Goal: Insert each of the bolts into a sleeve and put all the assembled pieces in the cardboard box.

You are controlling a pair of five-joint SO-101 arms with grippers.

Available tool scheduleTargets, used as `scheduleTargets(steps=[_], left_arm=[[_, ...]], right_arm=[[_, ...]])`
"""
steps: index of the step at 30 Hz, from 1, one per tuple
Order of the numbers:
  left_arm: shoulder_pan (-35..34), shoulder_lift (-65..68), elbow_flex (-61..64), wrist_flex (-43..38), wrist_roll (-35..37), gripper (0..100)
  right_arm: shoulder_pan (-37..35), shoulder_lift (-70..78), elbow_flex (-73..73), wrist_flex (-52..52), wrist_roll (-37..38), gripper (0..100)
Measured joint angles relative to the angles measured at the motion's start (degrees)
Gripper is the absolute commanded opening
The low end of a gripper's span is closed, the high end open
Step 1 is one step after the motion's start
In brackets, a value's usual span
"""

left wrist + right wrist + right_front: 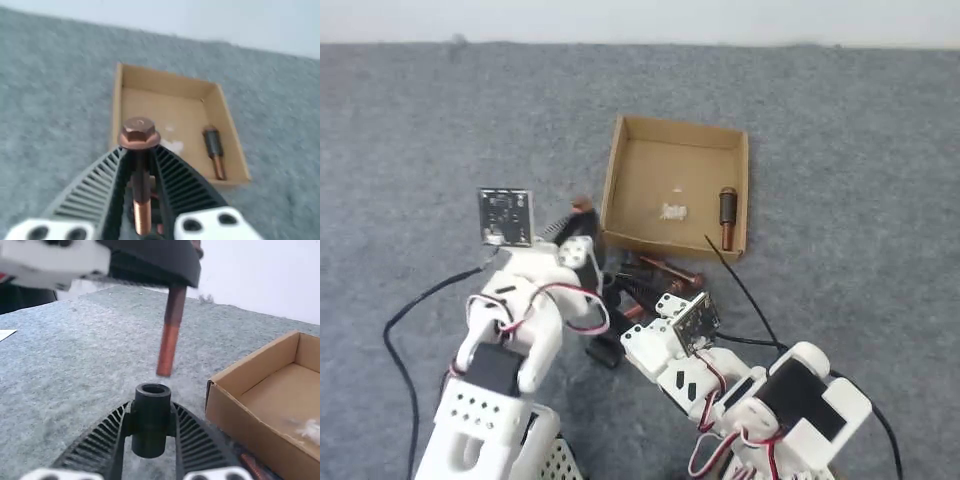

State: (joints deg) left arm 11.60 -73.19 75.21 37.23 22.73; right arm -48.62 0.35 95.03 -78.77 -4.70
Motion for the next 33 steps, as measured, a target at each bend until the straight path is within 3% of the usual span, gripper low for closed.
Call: scheduleTargets(steps=[9,33], left_arm=[[4.22,-4.48,0.00,2.81,1.05,1],[1.14,-5.80,3.25,2.81,1.14,1]], right_arm=[[0.00,0.00,0.00,0.00,0.00,0.6],[-0.18,0.09,0.00,0.35,0.00,0.6]])
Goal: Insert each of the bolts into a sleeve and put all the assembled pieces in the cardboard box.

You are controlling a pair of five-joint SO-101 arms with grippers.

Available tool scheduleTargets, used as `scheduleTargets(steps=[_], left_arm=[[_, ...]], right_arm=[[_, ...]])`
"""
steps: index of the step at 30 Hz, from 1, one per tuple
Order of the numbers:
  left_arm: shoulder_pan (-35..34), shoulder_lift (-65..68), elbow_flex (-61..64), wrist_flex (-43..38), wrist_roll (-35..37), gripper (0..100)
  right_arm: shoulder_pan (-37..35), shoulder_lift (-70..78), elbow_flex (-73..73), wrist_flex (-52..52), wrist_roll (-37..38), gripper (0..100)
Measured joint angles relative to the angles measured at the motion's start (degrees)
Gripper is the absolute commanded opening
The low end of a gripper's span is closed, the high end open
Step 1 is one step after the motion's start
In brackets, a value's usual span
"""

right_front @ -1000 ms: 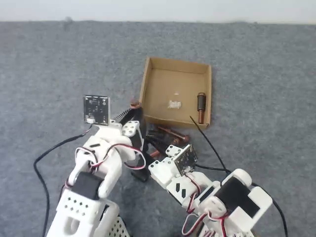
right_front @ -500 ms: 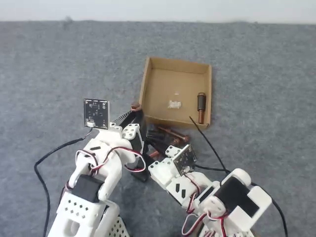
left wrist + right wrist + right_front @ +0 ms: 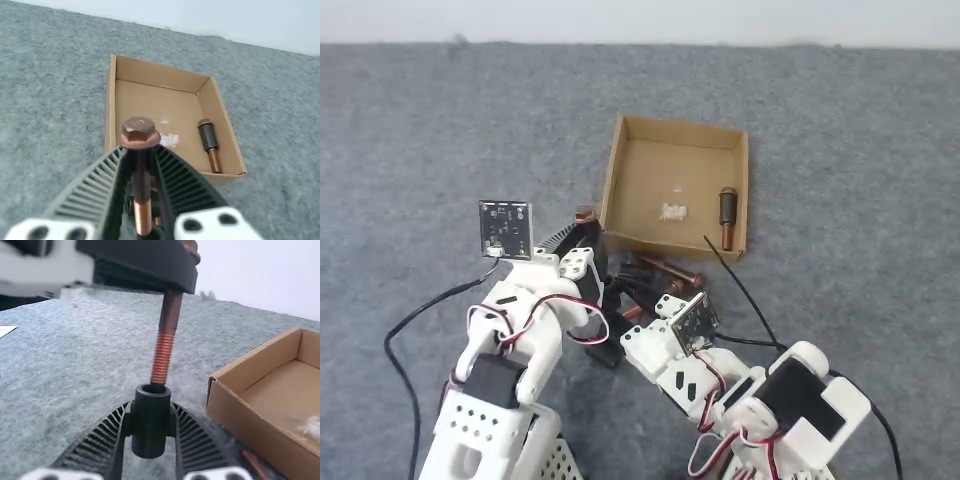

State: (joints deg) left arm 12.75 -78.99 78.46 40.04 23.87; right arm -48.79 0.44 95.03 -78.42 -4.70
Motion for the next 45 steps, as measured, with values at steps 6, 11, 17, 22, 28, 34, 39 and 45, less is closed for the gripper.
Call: scheduleTargets(steps=[6,11,17,22,28,34,39,45], left_arm=[[0.00,0.00,0.00,0.00,0.00,1],[0.00,0.00,0.00,0.09,0.00,1],[1.49,-0.62,-0.53,3.16,-0.44,1],[1.67,-0.62,-0.53,3.25,-0.44,1],[1.67,-0.70,-1.05,5.19,-1.93,1],[1.76,-0.70,-1.23,5.63,-4.84,1],[1.85,-0.70,-1.23,5.63,-5.10,1],[4.13,-0.62,-2.55,8.88,-5.01,1]], right_arm=[[0.00,0.00,0.00,0.00,0.00,0.6],[0.00,0.00,0.00,0.00,0.00,0.6],[0.00,0.00,0.00,0.09,0.00,0.6],[0.00,0.00,0.00,0.09,0.00,0.6],[0.00,0.00,0.00,0.09,0.00,0.6],[0.00,0.09,0.00,0.09,0.00,0.6],[0.00,0.09,0.00,0.09,0.00,0.6],[0.70,-0.09,0.00,0.00,0.00,0.6]])
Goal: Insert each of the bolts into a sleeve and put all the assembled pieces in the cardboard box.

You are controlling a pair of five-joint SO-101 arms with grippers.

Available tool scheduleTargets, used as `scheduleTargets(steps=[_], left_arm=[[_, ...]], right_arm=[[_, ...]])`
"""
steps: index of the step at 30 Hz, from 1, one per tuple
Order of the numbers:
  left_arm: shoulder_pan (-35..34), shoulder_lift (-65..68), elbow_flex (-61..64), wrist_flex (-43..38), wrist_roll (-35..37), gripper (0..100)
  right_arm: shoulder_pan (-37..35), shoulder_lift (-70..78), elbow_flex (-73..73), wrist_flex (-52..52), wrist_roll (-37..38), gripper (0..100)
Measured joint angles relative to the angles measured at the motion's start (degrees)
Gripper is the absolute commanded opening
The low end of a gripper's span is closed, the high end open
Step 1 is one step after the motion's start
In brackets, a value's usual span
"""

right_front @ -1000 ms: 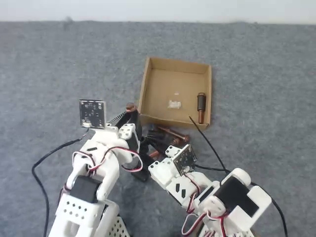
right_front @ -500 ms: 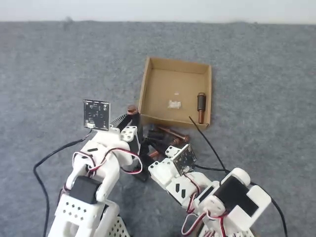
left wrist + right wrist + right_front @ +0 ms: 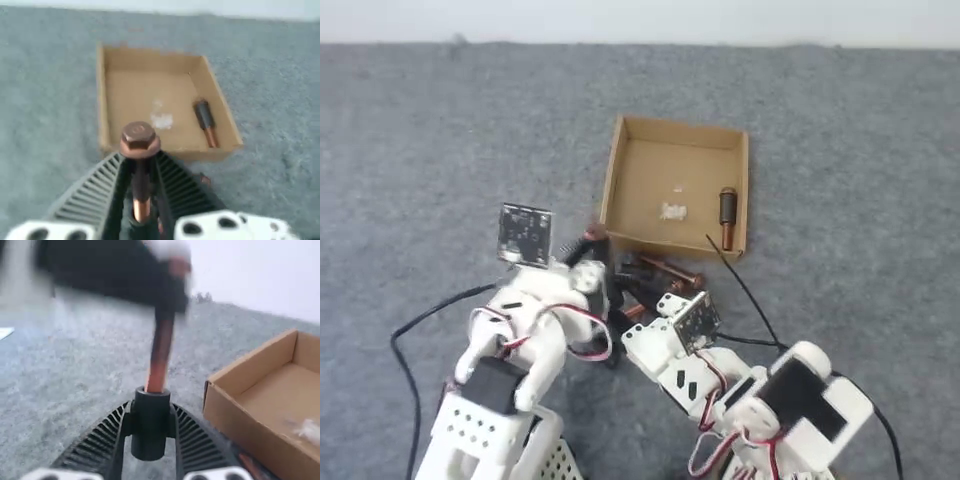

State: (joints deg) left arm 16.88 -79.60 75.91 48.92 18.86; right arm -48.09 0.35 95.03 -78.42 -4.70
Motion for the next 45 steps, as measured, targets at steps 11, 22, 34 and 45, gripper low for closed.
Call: scheduleTargets(steps=[11,22,34,45], left_arm=[[0.88,0.70,0.09,0.26,2.81,1],[1.32,0.70,0.18,0.26,3.25,1],[1.67,0.62,4.40,-3.87,3.34,1],[5.27,0.00,7.03,-5.10,-2.11,15]], right_arm=[[0.35,0.00,0.00,0.00,0.00,0.6],[3.34,0.00,0.00,-3.78,0.00,0.6],[3.87,0.00,0.00,-4.84,0.09,0.6],[5.54,0.09,0.00,-4.84,0.09,0.6]])
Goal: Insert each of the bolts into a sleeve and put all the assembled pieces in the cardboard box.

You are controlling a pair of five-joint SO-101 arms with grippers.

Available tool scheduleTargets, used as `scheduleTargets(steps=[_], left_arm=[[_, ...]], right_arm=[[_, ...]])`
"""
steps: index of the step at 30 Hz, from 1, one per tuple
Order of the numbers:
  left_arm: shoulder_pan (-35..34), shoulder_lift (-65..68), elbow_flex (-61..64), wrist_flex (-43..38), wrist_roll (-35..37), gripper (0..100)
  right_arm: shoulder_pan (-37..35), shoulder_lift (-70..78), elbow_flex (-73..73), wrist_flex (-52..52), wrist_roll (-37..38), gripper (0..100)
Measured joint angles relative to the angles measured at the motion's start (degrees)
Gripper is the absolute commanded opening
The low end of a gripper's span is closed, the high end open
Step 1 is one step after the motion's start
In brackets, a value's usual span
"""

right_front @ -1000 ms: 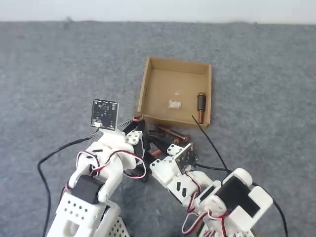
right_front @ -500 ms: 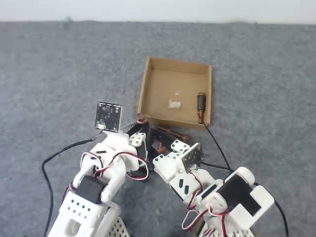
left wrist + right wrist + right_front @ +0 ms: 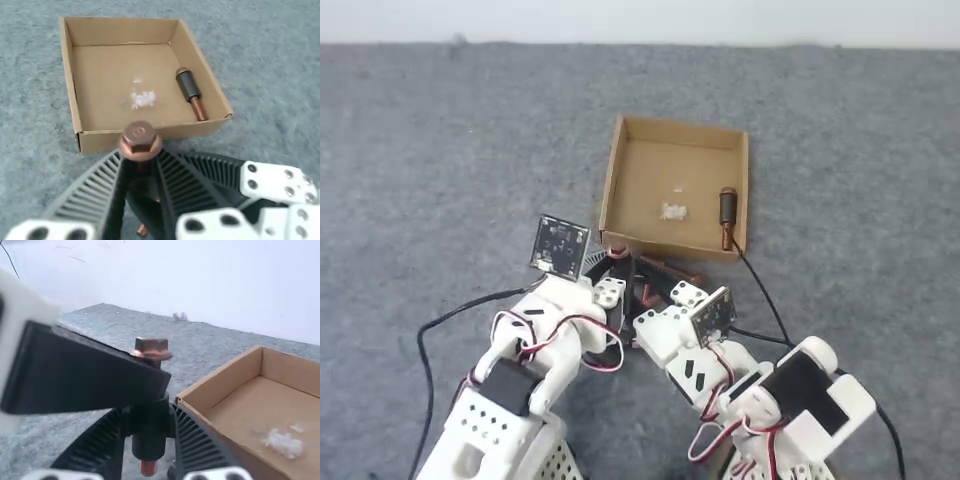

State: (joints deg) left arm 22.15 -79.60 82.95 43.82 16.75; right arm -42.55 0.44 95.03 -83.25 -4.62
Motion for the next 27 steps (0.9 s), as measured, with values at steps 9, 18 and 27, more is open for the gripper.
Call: scheduleTargets(steps=[9,18,27], left_arm=[[-3.16,0.62,1.14,-1.32,-0.09,18],[-6.07,0.62,-5.27,7.21,0.00,17],[-15.30,0.62,-9.05,8.53,2.55,17]], right_arm=[[1.41,0.00,0.00,-0.35,0.00,0.6],[1.41,-0.09,0.00,-0.53,0.00,0.6],[1.41,-0.09,0.00,-0.53,0.00,0.6]])
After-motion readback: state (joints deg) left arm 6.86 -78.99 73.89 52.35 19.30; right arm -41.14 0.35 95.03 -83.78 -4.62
